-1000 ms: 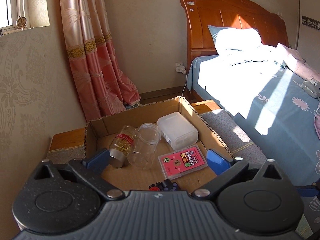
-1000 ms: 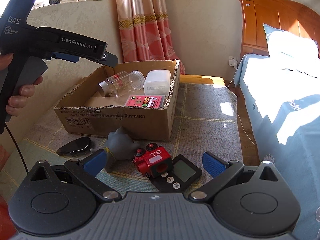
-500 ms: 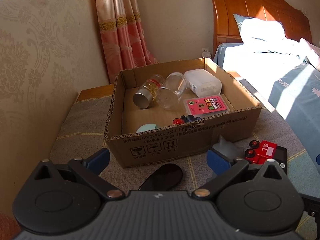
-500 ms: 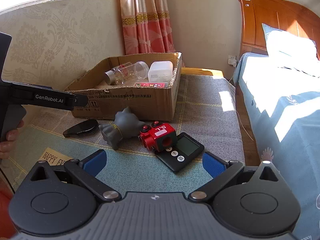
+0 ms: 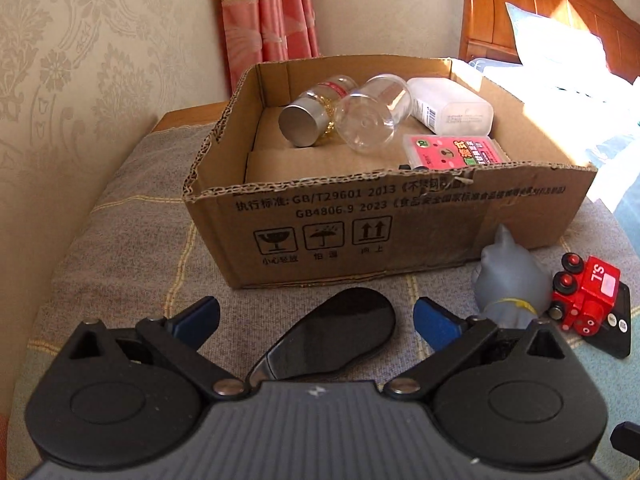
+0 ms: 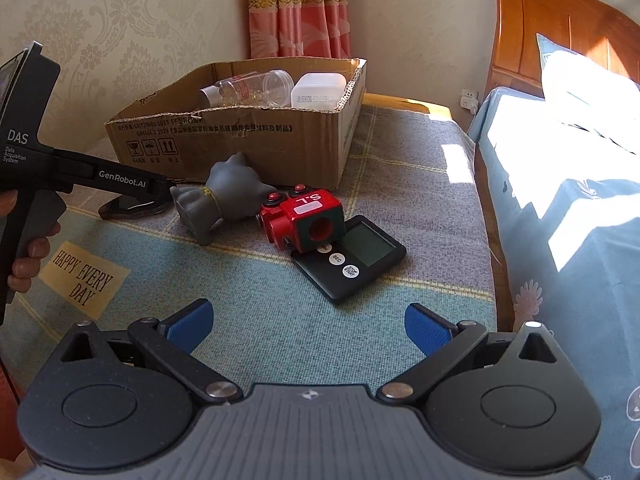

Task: Organize rigid objects
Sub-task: 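Move the left tool to the black oval comb while the right tool approaches the red robot toy, then close the left tool on the black comb while the right tool grasps the red robot toy, then carry the comb and red robot into the box and open both tools, then move both open tools back toward the grey cat toy and black timer, then close the left tool on the grey cat toy while the right tool approaches the black timer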

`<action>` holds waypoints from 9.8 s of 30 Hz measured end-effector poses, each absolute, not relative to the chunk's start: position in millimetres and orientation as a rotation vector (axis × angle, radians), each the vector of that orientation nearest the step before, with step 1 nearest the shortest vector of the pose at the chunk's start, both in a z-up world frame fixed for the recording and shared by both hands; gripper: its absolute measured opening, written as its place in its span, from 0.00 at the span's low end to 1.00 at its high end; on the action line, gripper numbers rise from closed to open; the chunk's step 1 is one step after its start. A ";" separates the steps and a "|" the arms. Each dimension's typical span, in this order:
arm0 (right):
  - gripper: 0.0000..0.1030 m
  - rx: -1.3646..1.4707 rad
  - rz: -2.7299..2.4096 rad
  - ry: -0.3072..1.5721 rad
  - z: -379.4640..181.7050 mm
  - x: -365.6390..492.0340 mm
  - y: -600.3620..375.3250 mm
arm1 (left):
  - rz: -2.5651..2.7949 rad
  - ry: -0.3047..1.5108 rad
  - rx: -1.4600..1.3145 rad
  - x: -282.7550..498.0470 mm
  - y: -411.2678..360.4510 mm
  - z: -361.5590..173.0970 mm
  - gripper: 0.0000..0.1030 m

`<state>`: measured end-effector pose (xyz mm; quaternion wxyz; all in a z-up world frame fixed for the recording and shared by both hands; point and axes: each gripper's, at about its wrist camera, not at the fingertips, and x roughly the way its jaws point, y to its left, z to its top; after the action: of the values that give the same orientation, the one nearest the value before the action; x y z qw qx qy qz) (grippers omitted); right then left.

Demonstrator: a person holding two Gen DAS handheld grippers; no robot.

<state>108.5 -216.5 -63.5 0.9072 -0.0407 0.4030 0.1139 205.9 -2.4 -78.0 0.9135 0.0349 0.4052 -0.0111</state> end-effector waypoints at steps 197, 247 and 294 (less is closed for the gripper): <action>1.00 -0.193 0.300 0.653 26.1 183.1 -167.1 | -0.142 0.668 0.043 123.8 44.6 14.5 0.99; 1.00 -0.182 0.325 0.865 -86.7 143.6 -201.4 | -0.273 0.853 0.184 184.0 -57.4 -64.8 0.99; 1.00 -0.183 0.349 0.805 -90.2 127.9 -217.5 | -0.189 0.853 0.066 195.3 -73.9 -70.3 0.89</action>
<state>127.9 -217.5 -90.1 0.9012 -0.0886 0.3892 0.1689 195.3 -73.9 -70.3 0.9056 0.0322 0.4128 -0.0917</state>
